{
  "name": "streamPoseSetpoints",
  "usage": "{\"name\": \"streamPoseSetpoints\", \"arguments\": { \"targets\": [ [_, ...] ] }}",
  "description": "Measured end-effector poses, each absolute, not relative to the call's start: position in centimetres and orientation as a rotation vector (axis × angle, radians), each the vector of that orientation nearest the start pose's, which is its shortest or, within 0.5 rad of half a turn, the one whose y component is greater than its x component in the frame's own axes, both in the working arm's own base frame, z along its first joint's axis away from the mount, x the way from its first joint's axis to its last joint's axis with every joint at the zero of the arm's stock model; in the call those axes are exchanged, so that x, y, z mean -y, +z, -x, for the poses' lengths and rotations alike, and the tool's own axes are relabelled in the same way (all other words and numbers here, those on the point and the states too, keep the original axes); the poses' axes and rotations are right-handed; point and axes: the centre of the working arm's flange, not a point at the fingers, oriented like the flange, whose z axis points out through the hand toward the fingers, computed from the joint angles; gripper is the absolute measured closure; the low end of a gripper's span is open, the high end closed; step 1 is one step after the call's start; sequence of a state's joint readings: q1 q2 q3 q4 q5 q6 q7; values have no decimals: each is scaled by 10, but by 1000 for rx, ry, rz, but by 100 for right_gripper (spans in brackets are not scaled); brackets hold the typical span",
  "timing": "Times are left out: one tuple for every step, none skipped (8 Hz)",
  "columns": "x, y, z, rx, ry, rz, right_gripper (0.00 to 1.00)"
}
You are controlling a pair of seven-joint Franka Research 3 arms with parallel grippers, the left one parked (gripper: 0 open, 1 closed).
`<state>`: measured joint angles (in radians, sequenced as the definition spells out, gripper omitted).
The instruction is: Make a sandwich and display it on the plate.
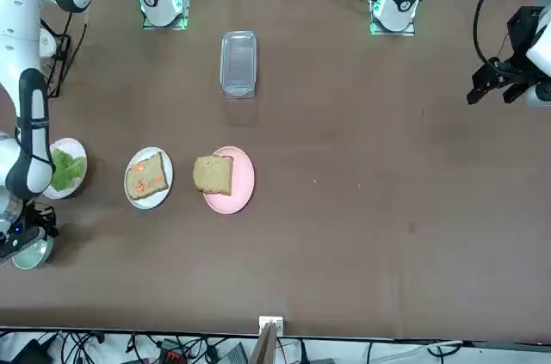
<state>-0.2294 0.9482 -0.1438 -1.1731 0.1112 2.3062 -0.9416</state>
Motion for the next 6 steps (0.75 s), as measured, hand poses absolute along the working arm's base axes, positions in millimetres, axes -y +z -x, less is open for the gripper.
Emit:
{"name": "streamPoseSetpoints", "arguments": {
  "targets": [
    [250,236,-741,917,-236,3139,58],
    [250,238,-742,912,-242,3142,37],
    [250,243,-744,902,-255,3148,19],
    [249,254,-745,886,-254,3147,2],
    [246,274,-745,862,-239,3139,0],
    [242,303,-746,825,-228,3132,0]
  ]
}}
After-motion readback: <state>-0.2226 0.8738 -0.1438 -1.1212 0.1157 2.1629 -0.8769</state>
